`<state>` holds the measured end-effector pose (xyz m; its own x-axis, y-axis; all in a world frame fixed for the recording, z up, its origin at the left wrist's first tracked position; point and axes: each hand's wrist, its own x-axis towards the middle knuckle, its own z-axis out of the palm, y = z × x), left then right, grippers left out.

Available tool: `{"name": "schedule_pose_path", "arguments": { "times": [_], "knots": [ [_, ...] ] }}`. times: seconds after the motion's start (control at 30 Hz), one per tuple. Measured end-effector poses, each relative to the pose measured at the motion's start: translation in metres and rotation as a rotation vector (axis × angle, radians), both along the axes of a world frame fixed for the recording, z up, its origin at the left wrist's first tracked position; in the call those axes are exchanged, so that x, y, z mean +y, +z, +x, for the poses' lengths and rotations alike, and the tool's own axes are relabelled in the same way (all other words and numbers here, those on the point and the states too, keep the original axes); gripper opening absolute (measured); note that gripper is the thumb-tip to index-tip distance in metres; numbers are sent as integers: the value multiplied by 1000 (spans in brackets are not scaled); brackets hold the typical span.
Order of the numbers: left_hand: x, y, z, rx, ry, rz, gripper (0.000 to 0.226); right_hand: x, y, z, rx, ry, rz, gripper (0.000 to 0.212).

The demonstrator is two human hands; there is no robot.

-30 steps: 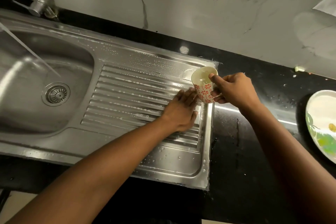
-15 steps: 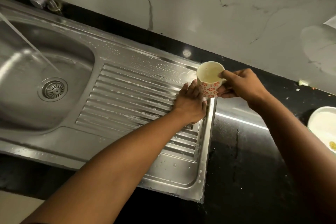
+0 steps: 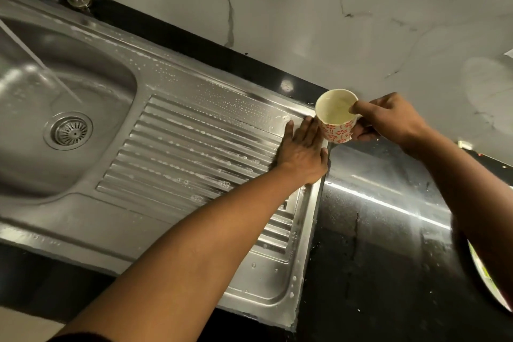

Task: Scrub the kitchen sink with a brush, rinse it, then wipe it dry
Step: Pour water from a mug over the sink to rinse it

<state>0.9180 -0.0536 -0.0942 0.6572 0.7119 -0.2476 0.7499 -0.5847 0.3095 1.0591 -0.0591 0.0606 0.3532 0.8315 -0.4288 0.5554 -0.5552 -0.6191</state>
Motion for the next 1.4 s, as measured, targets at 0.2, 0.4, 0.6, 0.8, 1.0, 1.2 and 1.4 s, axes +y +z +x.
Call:
{"name": "schedule_pose_path", "arguments": {
  "times": [0.2, 0.4, 0.6, 0.8, 1.0, 1.2, 1.4],
  "knots": [
    [19, -1, -5, 32, 112, 42, 71, 12, -4, -1, -3, 45, 12, 34],
    [0, -3, -7, -39, 113, 39, 74, 12, 0, 4, 116, 9, 11, 32],
    [-5, -7, -4, -60, 2, 36, 72, 14, 0, 9, 45, 64, -16, 33],
    [19, 0, -11, -21, 103, 33, 70, 24, -6, -3, -28, 120, -31, 36],
    [12, -8, -19, -11, 56, 89, 74, 28, -8, 1, -23, 142, -38, 38],
    [20, -10, -32, -59, 87, 122, 71, 19, -5, 10, 97, 71, -26, 38],
    [30, -11, -51, -48, 325, 75, 75, 20, -8, 3, 123, 50, -5, 33]
  ]
}}
